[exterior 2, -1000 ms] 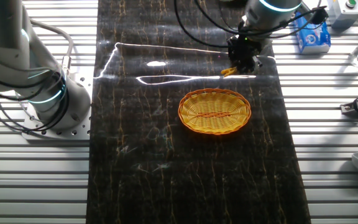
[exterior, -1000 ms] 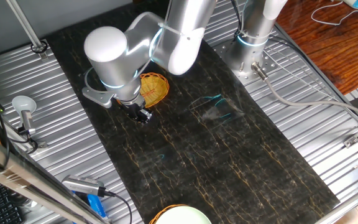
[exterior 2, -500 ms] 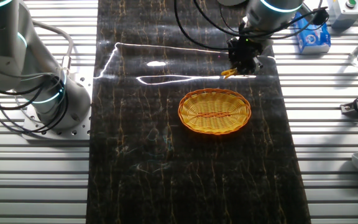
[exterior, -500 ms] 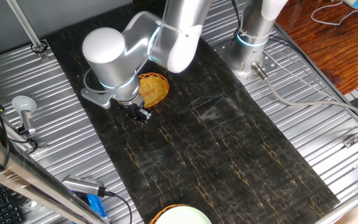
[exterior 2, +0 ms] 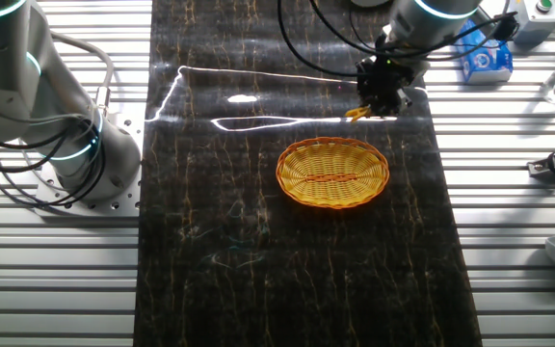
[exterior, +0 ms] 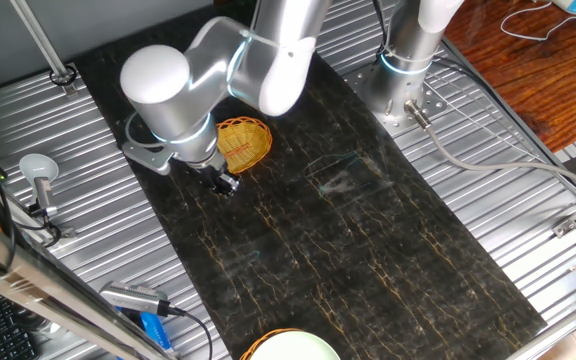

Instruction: Use a clamp

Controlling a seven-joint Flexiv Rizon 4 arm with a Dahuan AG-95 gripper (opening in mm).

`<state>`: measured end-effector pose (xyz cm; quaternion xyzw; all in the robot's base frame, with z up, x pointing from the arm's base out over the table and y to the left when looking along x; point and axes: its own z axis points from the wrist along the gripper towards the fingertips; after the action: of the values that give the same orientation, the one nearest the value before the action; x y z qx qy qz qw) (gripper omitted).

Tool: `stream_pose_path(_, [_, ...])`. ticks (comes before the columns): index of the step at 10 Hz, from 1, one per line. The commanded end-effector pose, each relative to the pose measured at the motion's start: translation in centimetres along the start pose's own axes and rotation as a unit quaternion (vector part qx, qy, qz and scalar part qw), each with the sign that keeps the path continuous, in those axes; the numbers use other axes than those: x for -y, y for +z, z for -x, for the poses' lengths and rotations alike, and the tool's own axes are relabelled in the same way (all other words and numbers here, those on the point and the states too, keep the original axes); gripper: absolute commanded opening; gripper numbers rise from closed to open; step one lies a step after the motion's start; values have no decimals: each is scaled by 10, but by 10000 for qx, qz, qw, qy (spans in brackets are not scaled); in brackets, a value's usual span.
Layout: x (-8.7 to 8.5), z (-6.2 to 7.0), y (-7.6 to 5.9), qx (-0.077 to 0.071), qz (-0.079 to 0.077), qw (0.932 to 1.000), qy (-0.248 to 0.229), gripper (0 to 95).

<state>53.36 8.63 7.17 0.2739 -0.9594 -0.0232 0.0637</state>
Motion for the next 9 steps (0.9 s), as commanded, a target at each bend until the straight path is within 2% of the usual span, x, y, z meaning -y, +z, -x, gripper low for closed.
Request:
stream_pose_path(1, [3, -1, 1, 21, -19, 10000, -5, 0])
stream_pose_path(5, [13, -4, -3, 157, -137, 9998, 22, 0])
stream_pose_path(7, [19, -5, -5, 302, -229, 9993, 67, 0])
stream_pose_path(9, [29, -5, -7, 393, -192, 9990, 78, 0])
